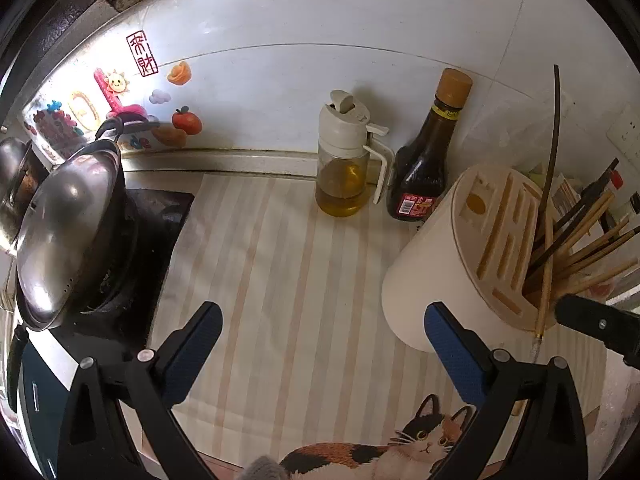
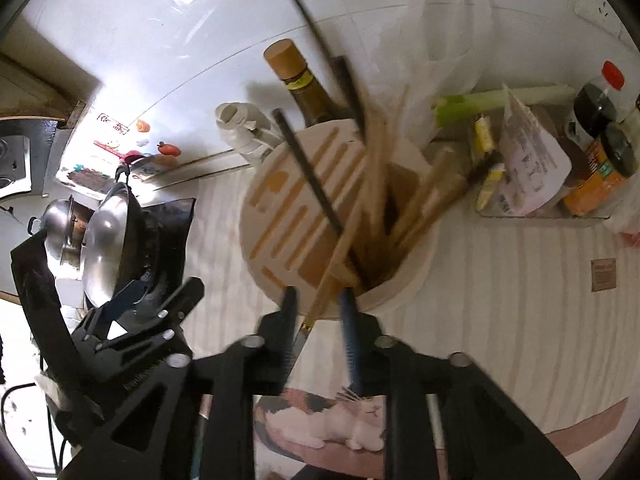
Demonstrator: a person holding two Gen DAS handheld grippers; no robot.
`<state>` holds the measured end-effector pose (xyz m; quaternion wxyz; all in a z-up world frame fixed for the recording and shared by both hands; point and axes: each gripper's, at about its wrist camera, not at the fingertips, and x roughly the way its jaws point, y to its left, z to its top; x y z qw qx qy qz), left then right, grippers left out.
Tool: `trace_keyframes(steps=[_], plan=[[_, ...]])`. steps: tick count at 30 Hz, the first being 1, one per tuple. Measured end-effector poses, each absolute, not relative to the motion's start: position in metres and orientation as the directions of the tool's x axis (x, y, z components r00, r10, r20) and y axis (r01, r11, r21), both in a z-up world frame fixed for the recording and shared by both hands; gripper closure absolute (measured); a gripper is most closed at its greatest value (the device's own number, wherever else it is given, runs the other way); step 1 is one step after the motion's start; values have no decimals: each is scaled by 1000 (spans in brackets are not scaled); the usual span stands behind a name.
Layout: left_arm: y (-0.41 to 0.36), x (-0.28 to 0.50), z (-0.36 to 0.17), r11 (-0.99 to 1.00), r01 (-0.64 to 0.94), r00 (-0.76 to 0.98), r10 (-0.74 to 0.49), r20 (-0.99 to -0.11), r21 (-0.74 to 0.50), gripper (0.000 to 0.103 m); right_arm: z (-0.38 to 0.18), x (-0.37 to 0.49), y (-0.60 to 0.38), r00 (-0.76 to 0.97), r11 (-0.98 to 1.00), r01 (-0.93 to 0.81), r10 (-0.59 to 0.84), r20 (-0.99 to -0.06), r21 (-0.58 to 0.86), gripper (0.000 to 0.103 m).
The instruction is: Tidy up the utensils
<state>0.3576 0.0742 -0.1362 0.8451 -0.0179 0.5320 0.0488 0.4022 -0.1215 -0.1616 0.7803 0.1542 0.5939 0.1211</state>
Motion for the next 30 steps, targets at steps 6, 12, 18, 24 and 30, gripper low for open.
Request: trace_keyframes(steps=[6,12,18,24,30], plan=[[76,354,-135,994,-105,433,56,-900,12,0,-169,413,-111,256,939,38,320,-912,341,69],[86,349,-133,993,-120,439,55,-897,3,0,-165,409,-104,256,944,47,304,-918,326,69],[101,341,-129,990,-139,452,69,-889,6,0,-154,381,-118,274,899,69,399,-875,432,69],[111,339,-130,988,-155,446,70,-892,0,0,-175,384,-123,245,801,166,532,-811,576,69],[112,337,-132,990,-143,443,77,-893,15,0,-200,394,-117,243,717,253,603,-760,650,69]])
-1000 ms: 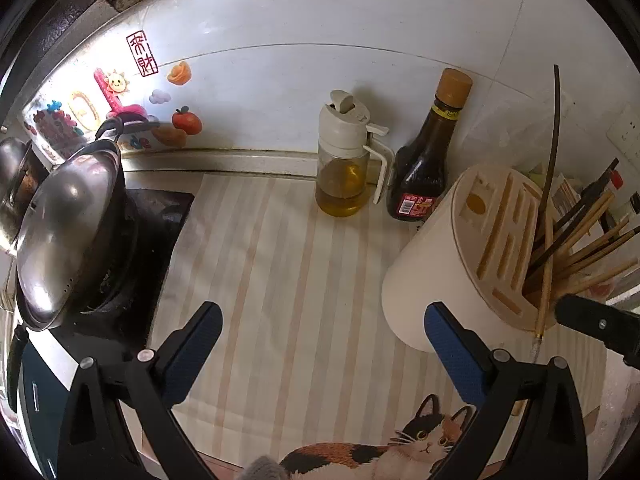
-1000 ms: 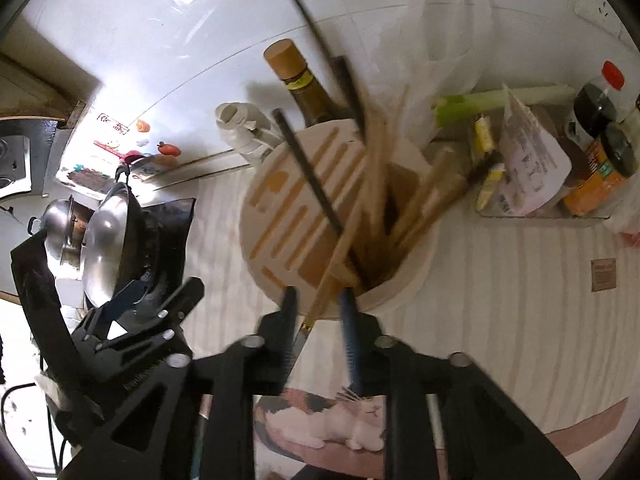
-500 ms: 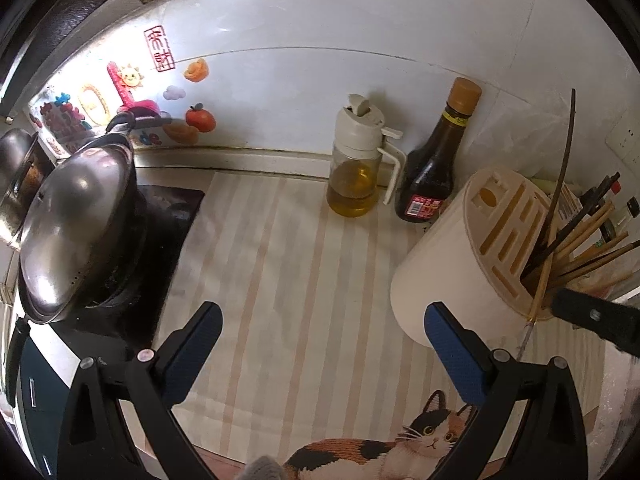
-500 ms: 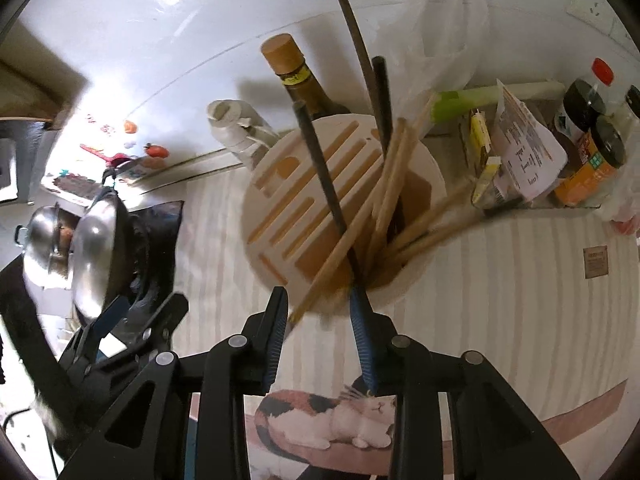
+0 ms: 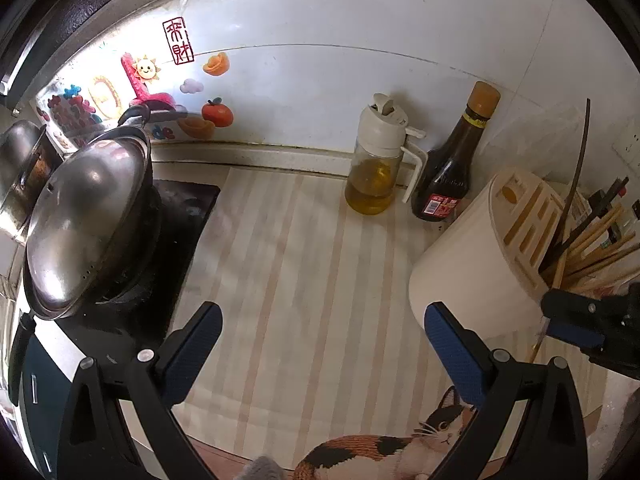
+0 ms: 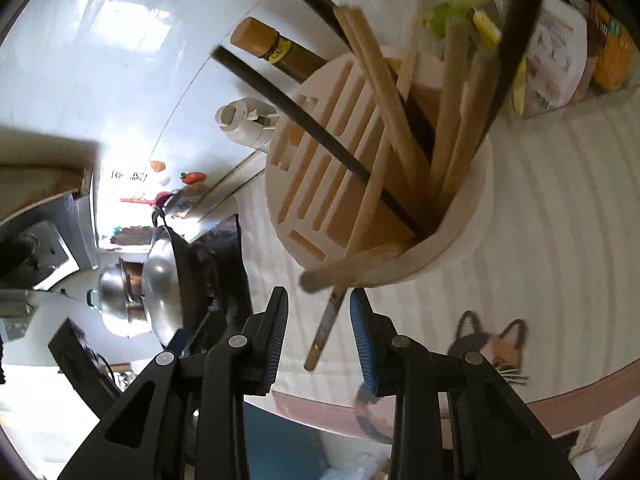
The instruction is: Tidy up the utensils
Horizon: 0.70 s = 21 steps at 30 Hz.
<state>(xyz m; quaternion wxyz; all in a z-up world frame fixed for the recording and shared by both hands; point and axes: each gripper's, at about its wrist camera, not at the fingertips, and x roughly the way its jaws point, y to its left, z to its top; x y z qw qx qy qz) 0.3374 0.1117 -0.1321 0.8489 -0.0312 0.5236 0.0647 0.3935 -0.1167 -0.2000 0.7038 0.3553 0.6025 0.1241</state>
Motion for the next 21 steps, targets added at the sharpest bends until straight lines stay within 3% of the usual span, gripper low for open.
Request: trace_keyframes(steps=[2,4,7,21], plan=[[111,337,-134,992,-127,440,71,-895,16,0,-202,393,-113,252,712,253,606,-755,655,71],[110,336,-138,993,-118,433,72,-899,23,0,-201,390,-108,269,726,234,591,-760,647,95],[108,334,-143,993,-107,421,86,-903,45,0,-196,385,-107,307,735,214,575,-759,643,103],[94,326,-145,994,-104,423,77,-903,36,0,-171,348,-127,421,737,105,575,-701,668,103]])
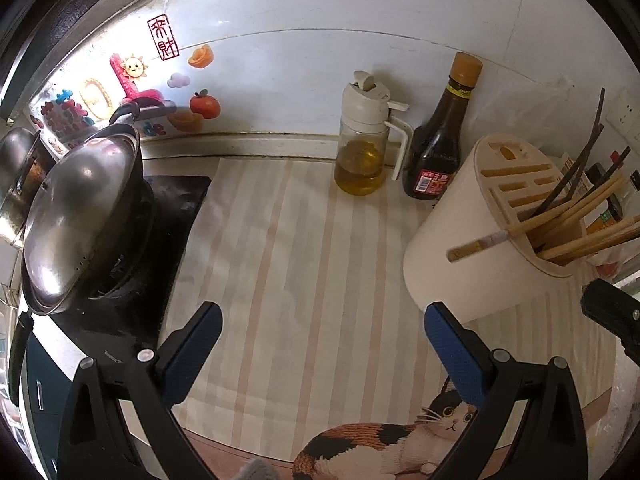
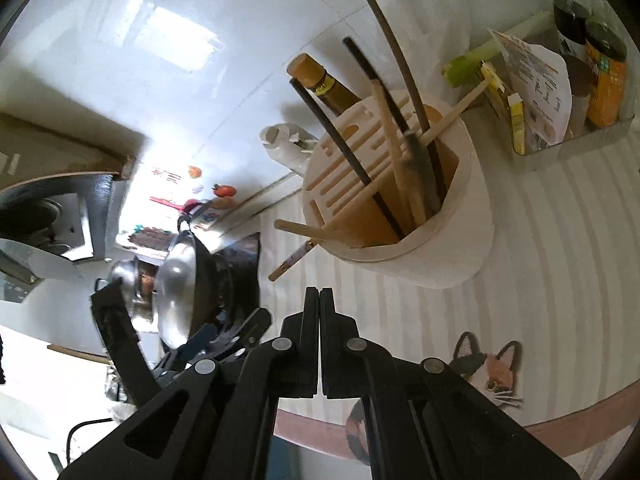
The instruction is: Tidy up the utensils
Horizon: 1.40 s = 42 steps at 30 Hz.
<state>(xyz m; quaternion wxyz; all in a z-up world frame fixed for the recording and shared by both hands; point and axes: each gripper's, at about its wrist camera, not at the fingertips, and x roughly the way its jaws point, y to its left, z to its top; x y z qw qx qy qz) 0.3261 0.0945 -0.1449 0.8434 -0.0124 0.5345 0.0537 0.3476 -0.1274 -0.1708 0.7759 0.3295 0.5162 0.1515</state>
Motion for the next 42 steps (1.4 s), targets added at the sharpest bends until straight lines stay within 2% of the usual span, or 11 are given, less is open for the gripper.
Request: trace_keyframes(steps=[5,6,8,9,10,17,27,32,35,38,42], plan=[[94,325,-146,992,-121,427,87,-900,39,0,-173,348,-136,419,674,112,634,-650,730,101],[97,325,-146,989,-140,430,101,-897,44,0,-174,351,-135,411,653,120,653,-636,748,97],[105,324,-145,986,-164,433,110,-895,42,0,-170,355,-129,418,631,108,672,-611,768,75],[111,323,-144,981,-186,437,127,-890,49,0,-168,357,-125,422,635,102,670,-611,766,53],[115,322,-143,979,-198,440,141,-887,58,0,-165,361,-120,427,631,101,671,-606,769,41],[157,315,-143,947,-309,439,221,-871,85,0,-189,388,-88,402,570,256,672,-622,781,40],[190,321,-154,940,-336,420,202,-885,55,0,-202,402,-65,422,529,376,634,-648,761,45],[194,321,-150,949,-312,436,190,-880,51,0,-180,389,-54,394,718,211,559,-730,663,45],[190,311,-143,952,-302,466,194,-863,51,0,-153,370,-49,438,884,37,405,-803,467,45],[176,303,-133,963,-266,495,173,-851,42,0,-138,346,-72,506,897,38,363,-782,441,45],[147,300,-113,979,-202,538,128,-833,20,0,-133,315,-144,640,812,183,330,-694,555,44]])
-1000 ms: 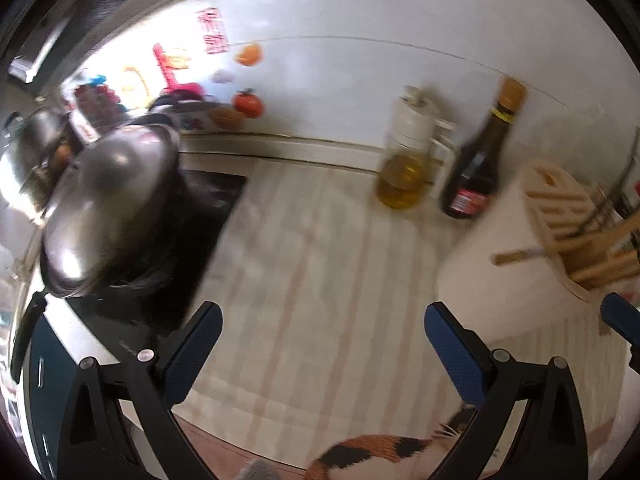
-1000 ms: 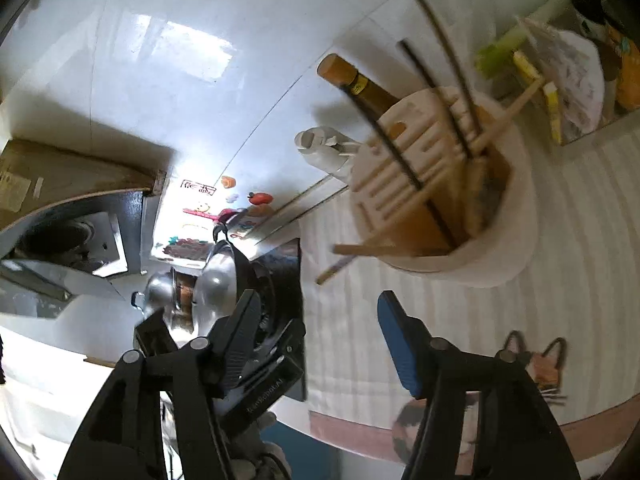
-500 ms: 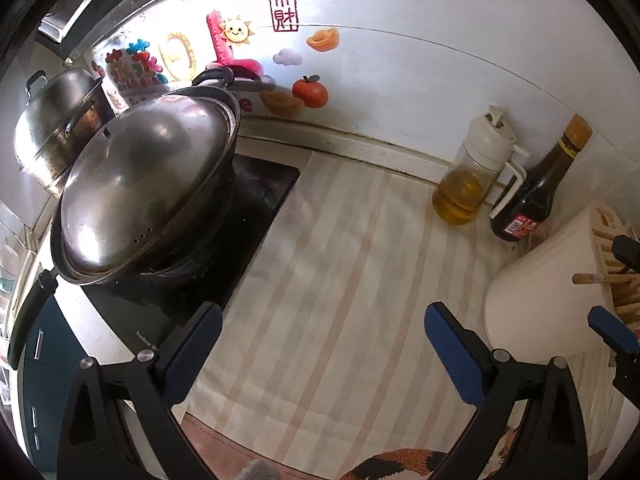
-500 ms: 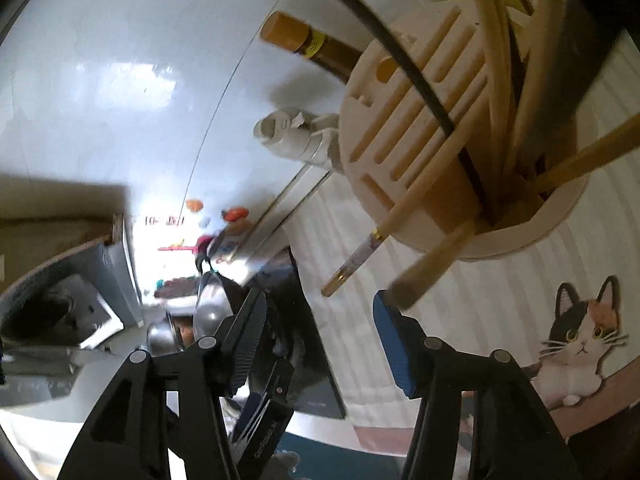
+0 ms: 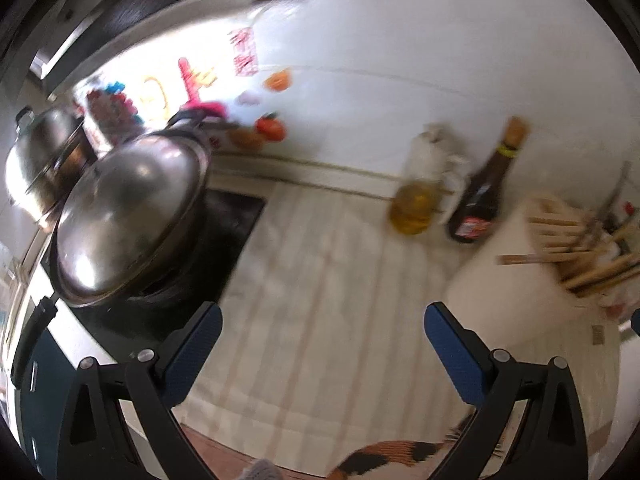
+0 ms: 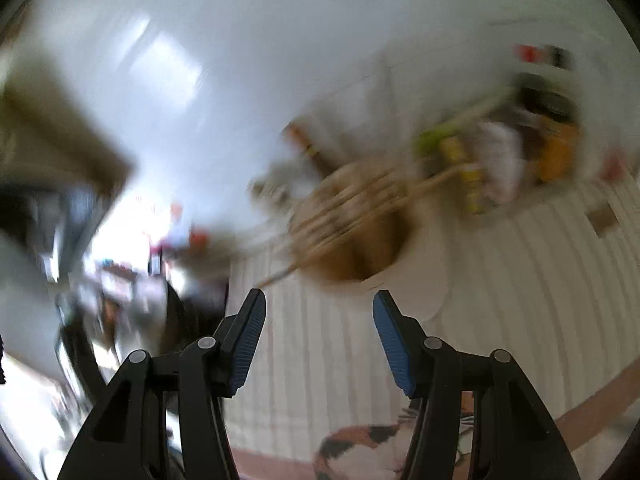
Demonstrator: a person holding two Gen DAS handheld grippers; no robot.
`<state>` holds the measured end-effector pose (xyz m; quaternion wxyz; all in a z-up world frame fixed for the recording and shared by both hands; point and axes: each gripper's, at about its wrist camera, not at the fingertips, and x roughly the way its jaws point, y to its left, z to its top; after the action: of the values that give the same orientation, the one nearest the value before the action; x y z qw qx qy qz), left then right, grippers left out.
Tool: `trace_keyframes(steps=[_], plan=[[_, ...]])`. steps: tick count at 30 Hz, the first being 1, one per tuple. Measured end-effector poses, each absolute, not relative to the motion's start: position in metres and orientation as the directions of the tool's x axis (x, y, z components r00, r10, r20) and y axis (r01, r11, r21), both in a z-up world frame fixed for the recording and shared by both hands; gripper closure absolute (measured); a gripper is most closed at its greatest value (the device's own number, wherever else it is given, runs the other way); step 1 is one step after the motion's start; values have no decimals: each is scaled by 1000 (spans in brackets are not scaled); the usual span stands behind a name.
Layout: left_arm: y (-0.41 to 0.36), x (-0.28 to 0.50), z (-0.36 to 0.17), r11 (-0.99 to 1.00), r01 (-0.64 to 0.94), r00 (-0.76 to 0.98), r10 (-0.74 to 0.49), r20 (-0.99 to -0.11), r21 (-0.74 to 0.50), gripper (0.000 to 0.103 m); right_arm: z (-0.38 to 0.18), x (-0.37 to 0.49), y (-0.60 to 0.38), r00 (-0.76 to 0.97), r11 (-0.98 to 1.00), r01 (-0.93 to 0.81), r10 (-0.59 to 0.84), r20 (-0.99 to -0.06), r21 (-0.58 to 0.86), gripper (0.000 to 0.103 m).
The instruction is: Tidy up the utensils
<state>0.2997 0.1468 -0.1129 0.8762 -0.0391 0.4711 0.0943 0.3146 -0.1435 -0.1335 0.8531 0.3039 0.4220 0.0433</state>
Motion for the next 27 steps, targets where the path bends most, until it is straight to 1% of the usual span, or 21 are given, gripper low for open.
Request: trace_keyframes(steps=[1,4,8,10,16,21,23,24,25,26,27], plan=[[138,302,-108,983,-185,547,112,-829,11,0,-138,310,-165,675,767,222,325,-663,602,44],[113,314,-96,989,-149,565,93,-820,9,0,-157,317,-208,711,657,287,341,-614,697,44],[86,334,-91,988,-143,575,133,-807,61,0,-180,332,-243,770,553,306,334,-543,775,45],[78,341,-93,985,-150,568,156,-808,85,0,-192,343,-250,783,522,312,332,-526,794,47],[68,359,-98,975,-190,547,202,-812,114,0,-223,372,-262,791,445,294,383,-477,846,51],[62,365,-103,968,-212,530,231,-816,137,0,-244,392,-266,781,380,256,460,-422,889,55],[62,366,-105,965,-224,523,240,-818,140,0,-251,400,-265,777,349,243,488,-397,905,59],[61,366,-106,964,-226,521,243,-818,142,0,-254,403,-265,779,333,234,498,-381,913,68],[60,366,-106,963,-228,519,246,-819,145,0,-256,406,-265,778,321,227,507,-370,919,85],[59,367,-107,961,-231,516,252,-819,151,0,-258,408,-264,780,312,215,515,-355,925,94],[58,367,-107,960,-232,515,257,-818,155,0,-259,411,-264,781,307,204,522,-344,929,95]])
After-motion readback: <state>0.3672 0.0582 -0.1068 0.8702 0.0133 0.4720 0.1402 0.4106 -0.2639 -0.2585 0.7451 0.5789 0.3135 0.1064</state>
